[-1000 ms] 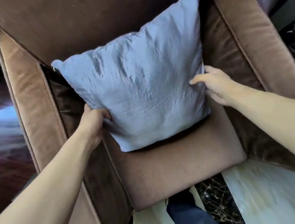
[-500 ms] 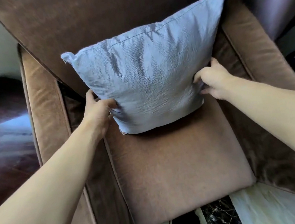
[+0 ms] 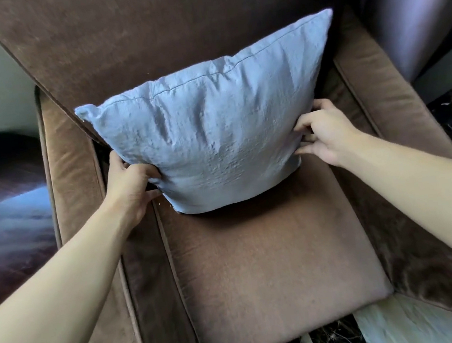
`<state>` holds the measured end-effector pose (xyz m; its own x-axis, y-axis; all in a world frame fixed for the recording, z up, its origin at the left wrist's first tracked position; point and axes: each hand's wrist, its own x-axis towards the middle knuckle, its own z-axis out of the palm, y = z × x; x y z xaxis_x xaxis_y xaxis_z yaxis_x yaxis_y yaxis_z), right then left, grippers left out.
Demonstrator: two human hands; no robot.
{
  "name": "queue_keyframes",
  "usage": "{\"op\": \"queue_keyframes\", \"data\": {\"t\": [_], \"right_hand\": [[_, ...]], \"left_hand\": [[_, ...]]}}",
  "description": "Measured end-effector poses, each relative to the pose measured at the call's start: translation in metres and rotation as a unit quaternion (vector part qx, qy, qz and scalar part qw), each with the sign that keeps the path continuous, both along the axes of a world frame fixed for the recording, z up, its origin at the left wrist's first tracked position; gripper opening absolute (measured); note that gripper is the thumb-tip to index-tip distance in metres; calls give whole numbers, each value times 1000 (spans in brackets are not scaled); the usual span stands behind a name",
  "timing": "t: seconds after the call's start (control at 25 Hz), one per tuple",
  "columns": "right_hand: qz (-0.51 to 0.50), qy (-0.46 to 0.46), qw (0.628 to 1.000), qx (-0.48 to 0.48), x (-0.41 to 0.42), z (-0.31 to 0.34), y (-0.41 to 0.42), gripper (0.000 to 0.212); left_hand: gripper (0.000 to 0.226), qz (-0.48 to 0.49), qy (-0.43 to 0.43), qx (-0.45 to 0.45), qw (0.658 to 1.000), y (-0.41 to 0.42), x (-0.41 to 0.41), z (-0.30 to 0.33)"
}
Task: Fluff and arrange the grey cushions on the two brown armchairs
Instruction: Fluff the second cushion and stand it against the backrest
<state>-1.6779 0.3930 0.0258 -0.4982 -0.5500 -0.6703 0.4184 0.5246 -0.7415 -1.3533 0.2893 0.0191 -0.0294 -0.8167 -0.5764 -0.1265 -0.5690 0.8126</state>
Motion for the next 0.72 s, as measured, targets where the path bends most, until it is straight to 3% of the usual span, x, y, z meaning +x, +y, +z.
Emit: {"op": "queue_keyframes", "data": {"t": [0.12,0.32,0.44,0.56,0.72], "right_hand": [[-7,16,1000,15,9,-3,-7,59],[-19,38,999,21,14,0,-14,69],[-16,85,996,5,14,5,-10,61],[-73,102,990,-57,0,18,-20,29],[-118,108,981,-109,-16,39,-45,32]], "left_hand": [[74,-38,-21,21,999,-3,2,-3],[65,-72,-24,31,997,-7,-3,11],[57,-39,6,13,999,-6,2,22],[49,12,73,-50,996,-19,6,44],[19,36,96,-83,991,-38,11,53]]}}
